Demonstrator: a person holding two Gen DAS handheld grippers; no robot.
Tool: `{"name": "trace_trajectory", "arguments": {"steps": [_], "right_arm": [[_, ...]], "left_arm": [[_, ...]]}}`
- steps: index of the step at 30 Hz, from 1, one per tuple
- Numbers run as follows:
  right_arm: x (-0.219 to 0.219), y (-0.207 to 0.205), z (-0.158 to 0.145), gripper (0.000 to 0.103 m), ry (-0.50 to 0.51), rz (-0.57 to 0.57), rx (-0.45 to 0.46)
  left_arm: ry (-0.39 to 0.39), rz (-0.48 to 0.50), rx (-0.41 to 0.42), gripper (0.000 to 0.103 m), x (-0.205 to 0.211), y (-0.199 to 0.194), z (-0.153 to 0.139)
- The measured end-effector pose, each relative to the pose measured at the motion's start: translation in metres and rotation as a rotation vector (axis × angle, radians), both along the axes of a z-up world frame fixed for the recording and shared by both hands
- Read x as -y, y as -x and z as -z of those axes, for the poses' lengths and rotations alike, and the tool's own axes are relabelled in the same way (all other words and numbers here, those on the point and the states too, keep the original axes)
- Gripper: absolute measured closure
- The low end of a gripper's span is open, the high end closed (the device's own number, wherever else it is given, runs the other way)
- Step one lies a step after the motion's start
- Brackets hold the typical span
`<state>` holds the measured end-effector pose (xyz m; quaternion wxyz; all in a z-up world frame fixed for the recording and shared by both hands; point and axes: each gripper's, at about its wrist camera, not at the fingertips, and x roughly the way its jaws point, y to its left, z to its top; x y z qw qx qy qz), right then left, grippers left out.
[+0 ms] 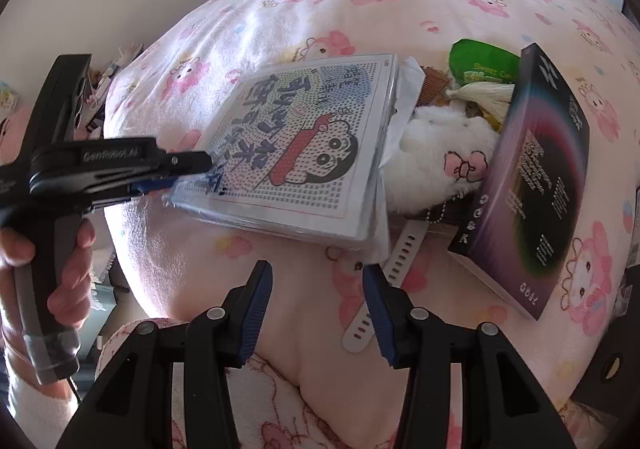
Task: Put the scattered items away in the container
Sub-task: 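Grasp the Shin-chan bead-art kit bag edge with the left tool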
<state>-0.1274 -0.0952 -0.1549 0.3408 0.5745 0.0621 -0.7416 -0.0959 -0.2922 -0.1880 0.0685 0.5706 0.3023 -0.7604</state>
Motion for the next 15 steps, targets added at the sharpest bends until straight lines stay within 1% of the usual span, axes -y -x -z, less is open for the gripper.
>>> {"name": "trace_trajectory", "arguments": {"steps": [2, 4, 5, 6, 7, 8, 9, 10, 11, 12, 15], "right_arm": [[-0.008, 0.002, -0.004, 0.060, 0.010, 0.029, -0.001], [-0.015, 0.005, -0.007, 0.060, 0.040, 0.045, 0.018], [-0.016, 0.008, -0.006, 0.060, 0.058, 0.051, 0.038], [-0.016, 0.010, -0.004, 0.060, 0.071, 0.056, 0.058], [-0.016, 0.011, -0.001, 0.060, 0.077, 0.058, 0.074], [-0.014, 0.012, 0.002, 0.060, 0.076, 0.063, 0.086], [-0.012, 0.012, 0.006, 0.060, 0.073, 0.067, 0.096], [-0.011, 0.011, 0.010, 0.059, 0.076, 0.068, 0.111], [-0.009, 0.011, 0.014, 0.059, 0.083, 0.066, 0.128], [-0.009, 0.010, 0.017, 0.059, 0.089, 0.066, 0.140], [-0.012, 0.007, 0.017, 0.059, 0.101, 0.087, 0.133]], "left_arm": [[0.024, 0.066, -0.013, 0.069, -0.017, -0.007, -0.005], [0.050, 0.056, -0.007, 0.069, -0.014, -0.008, -0.002], [0.046, 0.023, 0.006, 0.067, -0.007, -0.007, 0.003], [0.021, -0.020, 0.016, 0.067, 0.003, -0.007, 0.010], [-0.020, -0.052, 0.009, 0.067, 0.010, -0.007, 0.015], [-0.052, -0.074, 0.001, 0.067, 0.015, -0.007, 0.019], [-0.060, -0.080, 0.005, 0.067, 0.017, -0.005, 0.020], [-0.054, -0.072, 0.010, 0.067, 0.015, -0.003, 0.018], [-0.055, -0.049, 0.006, 0.070, 0.010, -0.002, 0.015], [-0.045, -0.020, 0.005, 0.070, 0.003, -0.001, 0.011], [0.002, 0.115, -0.004, 0.070, -0.030, -0.002, -0.002]]}}
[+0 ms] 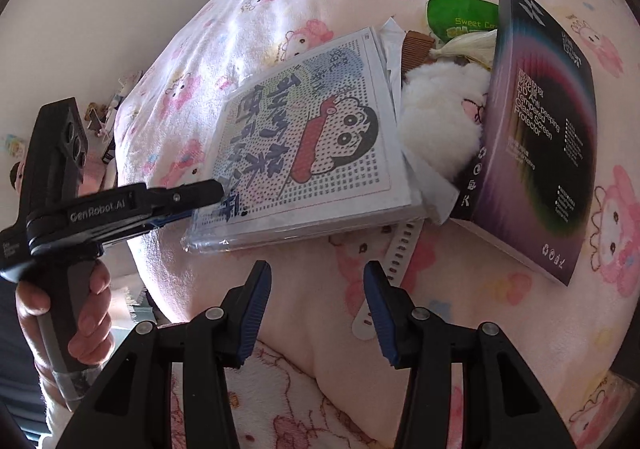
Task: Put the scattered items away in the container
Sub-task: 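Grasp the Shin-chan bead-art kit bag edge with the left tool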
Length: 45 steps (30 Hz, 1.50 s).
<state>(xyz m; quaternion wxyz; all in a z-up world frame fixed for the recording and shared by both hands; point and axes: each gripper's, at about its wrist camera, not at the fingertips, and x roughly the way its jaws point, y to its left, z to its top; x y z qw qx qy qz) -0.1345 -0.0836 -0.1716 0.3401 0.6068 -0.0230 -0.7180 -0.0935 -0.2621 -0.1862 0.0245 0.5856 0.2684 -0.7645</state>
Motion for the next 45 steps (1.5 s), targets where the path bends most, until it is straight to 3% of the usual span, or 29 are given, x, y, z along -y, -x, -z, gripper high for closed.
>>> {"name": "trace_trajectory", "arguments": {"steps": [2, 4, 8, 11, 14, 15, 17, 20, 24, 26, 30, 33, 36, 37, 41, 45], "right_arm": [[-0.004, -0.001, -0.006, 0.059, 0.014, 0.021, -0.011], [-0.013, 0.000, -0.012, 0.059, 0.018, 0.044, -0.027], [-0.020, 0.005, -0.010, 0.058, -0.011, 0.066, -0.023], [-0.021, 0.006, 0.003, 0.058, -0.016, 0.066, 0.021], [-0.016, 0.008, 0.013, 0.051, -0.007, 0.063, 0.049], [-0.014, 0.009, 0.014, 0.051, 0.003, 0.072, 0.054], [-0.013, 0.012, 0.014, 0.051, 0.013, 0.094, 0.054], [-0.018, 0.011, 0.006, 0.051, 0.019, 0.108, 0.027], [-0.036, 0.012, -0.001, 0.049, -0.007, 0.161, 0.000], [-0.047, 0.014, -0.004, 0.049, 0.014, 0.195, 0.008], [-0.054, 0.010, -0.008, 0.049, -0.022, 0.204, -0.042], [-0.053, 0.010, 0.004, 0.049, -0.013, 0.185, 0.022], [-0.045, 0.006, 0.014, 0.049, 0.027, 0.156, 0.073], [-0.042, 0.005, 0.016, 0.049, 0.044, 0.147, 0.085], [-0.037, 0.003, 0.017, 0.049, 0.052, 0.146, 0.082], [-0.042, 0.004, 0.012, 0.049, 0.056, 0.160, 0.062]], "left_arm": [[-0.015, 0.101, -0.003, 0.070, -0.017, -0.005, -0.004], [-0.019, 0.141, 0.007, 0.069, -0.020, -0.010, -0.004], [0.001, 0.036, 0.020, 0.066, 0.005, -0.017, -0.002], [-0.034, -0.040, -0.005, 0.058, 0.028, -0.026, 0.006], [-0.036, -0.070, -0.013, 0.058, 0.033, -0.011, 0.019], [-0.037, -0.069, -0.016, 0.065, 0.030, -0.009, 0.020], [-0.014, -0.013, -0.040, 0.074, 0.015, -0.006, 0.010], [0.082, 0.100, -0.040, 0.074, -0.008, -0.004, -0.003], [0.047, 0.293, -0.002, 0.073, -0.030, -0.003, -0.006], [0.071, 0.332, 0.015, 0.072, -0.029, 0.002, -0.008], [0.129, 0.234, -0.015, 0.064, 0.006, 0.006, -0.025], [0.174, 0.125, -0.108, 0.060, 0.027, 0.022, -0.031], [0.279, 0.048, -0.103, 0.062, 0.033, 0.049, -0.010], [0.282, 0.053, -0.094, 0.062, 0.033, 0.052, -0.003], [0.172, 0.120, -0.083, 0.063, 0.024, 0.049, 0.009], [0.260, 0.201, -0.052, 0.062, 0.008, 0.042, 0.005]]}}
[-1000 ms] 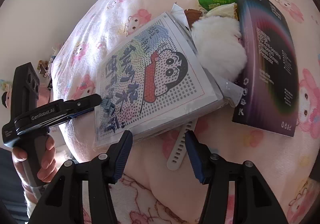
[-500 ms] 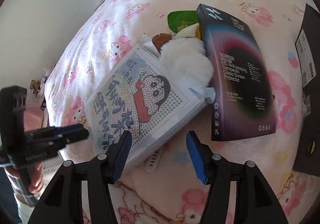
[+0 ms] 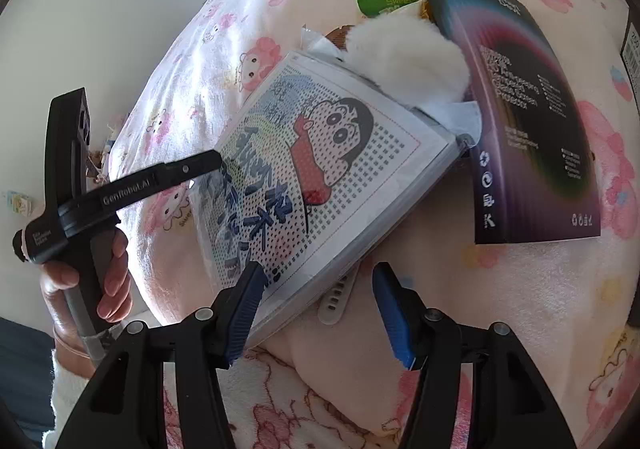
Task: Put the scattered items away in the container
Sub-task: 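Grasp the Shin-chan bead-art kit bag edge with the left tool, then lift the bead-art kit and carry it toward the open black box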
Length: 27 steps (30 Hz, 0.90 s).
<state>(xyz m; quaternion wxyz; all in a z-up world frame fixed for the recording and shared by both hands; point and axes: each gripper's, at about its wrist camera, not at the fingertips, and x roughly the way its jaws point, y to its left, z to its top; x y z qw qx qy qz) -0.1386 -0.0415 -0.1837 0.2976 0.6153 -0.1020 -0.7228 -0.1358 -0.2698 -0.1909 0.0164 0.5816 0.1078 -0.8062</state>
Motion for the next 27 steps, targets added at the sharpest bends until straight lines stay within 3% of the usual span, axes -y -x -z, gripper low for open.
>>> {"name": "trace_trajectory", "arguments": {"steps": [5, 9, 13, 17, 23, 27], "right_arm": [[-0.002, 0.001, -0.007, 0.049, -0.005, -0.012, -0.013], [-0.001, 0.002, -0.008, 0.049, -0.039, -0.043, -0.031], [-0.009, 0.002, -0.005, 0.049, -0.070, -0.044, -0.023], [-0.014, -0.006, -0.006, 0.049, -0.078, -0.059, -0.030], [-0.014, -0.006, -0.007, 0.049, -0.061, -0.061, -0.034], [-0.002, -0.009, -0.008, 0.049, -0.055, -0.090, -0.024]], "left_arm": [[-0.064, 0.007, 0.071, 0.062, 0.003, -0.002, -0.003], [-0.251, 0.088, 0.101, 0.062, -0.014, 0.001, -0.007], [-0.126, 0.096, 0.101, 0.062, -0.033, 0.005, -0.009], [-0.144, 0.025, 0.071, 0.062, -0.015, 0.004, -0.013], [-0.039, -0.065, 0.068, 0.061, 0.016, 0.007, -0.007], [-0.081, -0.073, 0.075, 0.061, 0.022, 0.004, 0.000]]}}
